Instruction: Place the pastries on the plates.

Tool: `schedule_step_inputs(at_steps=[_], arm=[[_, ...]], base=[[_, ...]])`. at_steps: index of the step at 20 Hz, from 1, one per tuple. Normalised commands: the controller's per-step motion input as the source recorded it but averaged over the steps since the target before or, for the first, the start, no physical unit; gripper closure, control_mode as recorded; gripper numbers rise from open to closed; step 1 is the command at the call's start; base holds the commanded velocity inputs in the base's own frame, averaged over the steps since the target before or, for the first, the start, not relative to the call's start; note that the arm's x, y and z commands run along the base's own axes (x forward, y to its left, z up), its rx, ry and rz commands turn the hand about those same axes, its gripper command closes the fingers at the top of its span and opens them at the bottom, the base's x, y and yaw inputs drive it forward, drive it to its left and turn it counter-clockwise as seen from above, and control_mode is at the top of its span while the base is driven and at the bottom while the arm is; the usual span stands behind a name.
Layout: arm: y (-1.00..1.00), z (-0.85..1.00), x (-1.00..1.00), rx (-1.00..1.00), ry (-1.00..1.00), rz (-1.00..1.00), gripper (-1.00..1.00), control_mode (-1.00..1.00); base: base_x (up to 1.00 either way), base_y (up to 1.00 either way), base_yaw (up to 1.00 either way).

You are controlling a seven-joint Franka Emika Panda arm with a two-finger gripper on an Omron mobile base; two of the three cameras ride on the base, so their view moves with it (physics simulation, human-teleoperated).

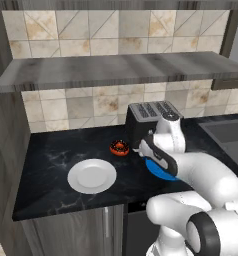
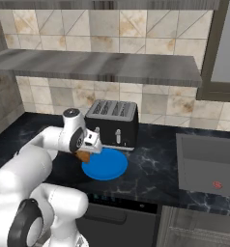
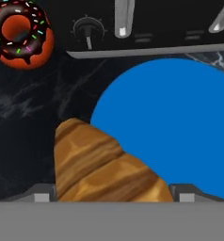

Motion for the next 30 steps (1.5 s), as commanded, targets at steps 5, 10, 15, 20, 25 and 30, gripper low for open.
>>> schedule_step_inputs(at_steps=[5, 10, 15, 20, 25, 30], arm=[[-0.69, 0.00, -0.15, 0.00, 0.00, -0.04, 1.00, -1.00], [-0.55, -0.06, 0.00, 0.00, 0.00, -0.01, 1.00, -1.00], [-0.01, -0.10, 0.06, 0.00, 0.00, 0.00, 1.00, -1.00], [0.00, -0.24, 0.20, 0.00, 0.00, 0.00, 1.00, -1.00], [0.00, -0.25, 0.13, 0.00, 0.00, 0.00, 1.00, -1.00], [0.00, -0.15, 0.02, 0.00, 0.00, 0.00, 1.00, -1.00]], base=[[0.00, 0.00, 0.00], [0.00, 0.00, 0.00], [0.00, 0.00, 0.00], [0.00, 0.00, 0.00], [0.00, 0.00, 0.00], [0.00, 0.00, 0.00]])
